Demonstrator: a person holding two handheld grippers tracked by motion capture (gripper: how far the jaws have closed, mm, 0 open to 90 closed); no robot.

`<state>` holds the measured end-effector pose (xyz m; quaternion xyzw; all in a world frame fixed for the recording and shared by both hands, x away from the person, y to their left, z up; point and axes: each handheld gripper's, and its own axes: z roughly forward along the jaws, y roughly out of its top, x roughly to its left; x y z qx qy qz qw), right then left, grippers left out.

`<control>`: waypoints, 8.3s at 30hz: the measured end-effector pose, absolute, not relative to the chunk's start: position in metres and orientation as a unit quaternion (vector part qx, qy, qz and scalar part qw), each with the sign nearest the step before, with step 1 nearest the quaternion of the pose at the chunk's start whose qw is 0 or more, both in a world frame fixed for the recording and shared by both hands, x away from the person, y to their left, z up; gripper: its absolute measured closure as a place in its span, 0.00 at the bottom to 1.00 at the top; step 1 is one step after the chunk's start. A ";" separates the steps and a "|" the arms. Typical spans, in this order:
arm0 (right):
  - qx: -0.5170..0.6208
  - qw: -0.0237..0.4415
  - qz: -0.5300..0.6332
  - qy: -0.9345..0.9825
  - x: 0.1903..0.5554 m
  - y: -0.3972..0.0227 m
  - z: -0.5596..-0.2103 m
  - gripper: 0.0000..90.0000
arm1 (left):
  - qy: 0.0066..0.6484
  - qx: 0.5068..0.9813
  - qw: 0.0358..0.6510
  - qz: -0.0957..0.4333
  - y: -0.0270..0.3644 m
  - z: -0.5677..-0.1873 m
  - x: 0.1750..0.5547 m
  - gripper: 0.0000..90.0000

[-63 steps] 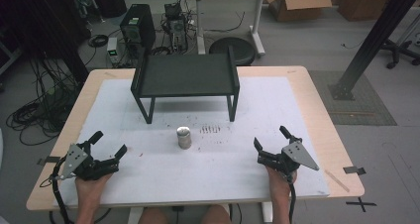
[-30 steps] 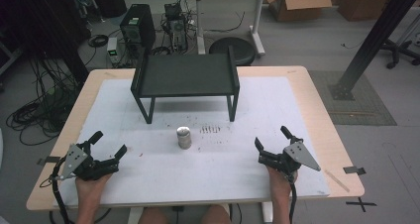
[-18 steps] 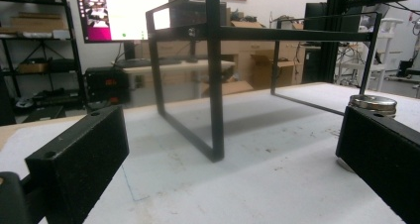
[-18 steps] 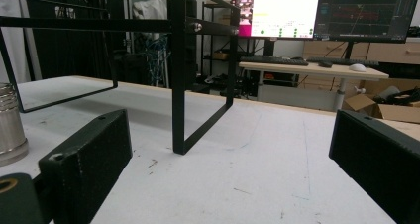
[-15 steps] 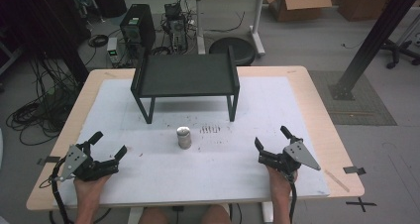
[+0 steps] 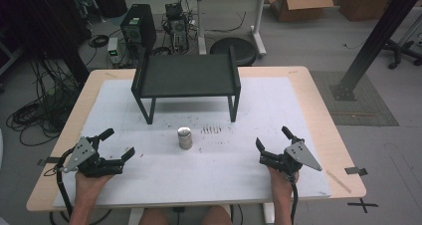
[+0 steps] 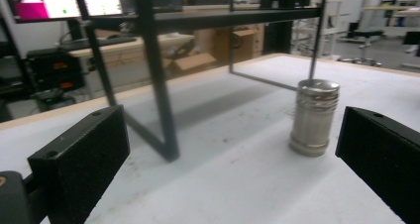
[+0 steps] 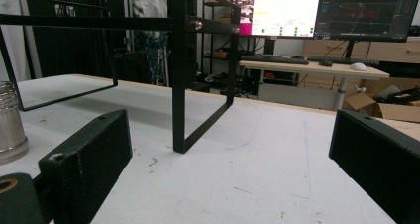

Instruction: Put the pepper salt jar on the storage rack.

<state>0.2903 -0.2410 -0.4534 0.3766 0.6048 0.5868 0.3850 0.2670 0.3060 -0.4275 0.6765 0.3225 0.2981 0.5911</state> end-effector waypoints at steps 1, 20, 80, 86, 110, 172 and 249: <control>0.376 0.385 0.587 0.605 0.290 -0.241 -0.453 0.03 | 0.318 0.680 0.594 0.290 0.305 -0.425 0.269 0.01; 0.377 0.384 0.588 0.605 0.290 -0.241 -0.453 0.03 | 0.260 0.751 0.575 0.196 0.258 -0.405 0.294 0.04; 0.378 0.382 0.586 0.607 0.291 -0.241 -0.453 0.03 | 0.287 0.795 0.503 0.179 0.158 -0.436 0.338 0.48; 0.378 0.382 0.586 0.607 0.291 -0.241 -0.453 0.03 | 0.284 0.797 0.499 0.186 0.157 -0.436 0.337 0.54; 0.379 0.381 0.586 0.606 0.291 -0.241 -0.453 0.03 | 0.289 0.795 0.500 0.185 0.157 -0.436 0.337 0.54; 0.379 0.381 0.586 0.606 0.291 -0.241 -0.453 0.03 | 0.300 0.774 0.508 0.233 0.160 -0.281 0.405 0.54; 0.378 0.381 0.586 0.607 0.291 -0.241 -0.453 0.03 | 0.371 0.766 0.468 0.239 0.153 -0.296 0.471 0.02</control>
